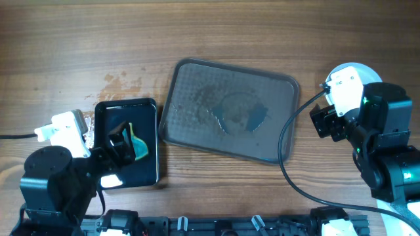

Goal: Clean dirty plates on tray and stack at the side

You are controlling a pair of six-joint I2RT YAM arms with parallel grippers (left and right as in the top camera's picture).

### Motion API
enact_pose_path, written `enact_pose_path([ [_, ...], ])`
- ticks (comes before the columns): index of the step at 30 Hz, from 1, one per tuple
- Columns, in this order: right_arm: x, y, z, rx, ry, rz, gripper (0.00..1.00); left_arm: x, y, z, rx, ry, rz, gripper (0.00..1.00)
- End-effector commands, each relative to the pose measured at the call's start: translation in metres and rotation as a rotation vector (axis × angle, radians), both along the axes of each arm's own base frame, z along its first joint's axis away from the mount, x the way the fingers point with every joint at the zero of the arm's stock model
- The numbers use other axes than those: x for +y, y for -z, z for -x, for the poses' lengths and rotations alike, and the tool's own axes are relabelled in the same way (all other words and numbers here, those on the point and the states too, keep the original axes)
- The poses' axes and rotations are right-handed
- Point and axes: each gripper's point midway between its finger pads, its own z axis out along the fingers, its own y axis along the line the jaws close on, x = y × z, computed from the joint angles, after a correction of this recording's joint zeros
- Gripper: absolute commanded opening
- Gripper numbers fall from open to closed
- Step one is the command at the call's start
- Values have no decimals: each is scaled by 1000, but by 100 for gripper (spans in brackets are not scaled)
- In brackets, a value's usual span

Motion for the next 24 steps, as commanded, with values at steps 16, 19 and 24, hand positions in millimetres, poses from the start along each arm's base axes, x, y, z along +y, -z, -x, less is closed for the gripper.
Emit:
enact_pose_path([
  [16, 48, -17, -10, -78, -195, -195, 100, 1, -3, 0, -8, 0, -18, 100],
  [19, 70, -66, -12, -271, -271, -347, 100, 1, -3, 0, -8, 0, -18, 100],
  [24, 65, -114, 21, -577, -228, -548, 100, 1, -3, 0, -8, 0, -18, 100],
])
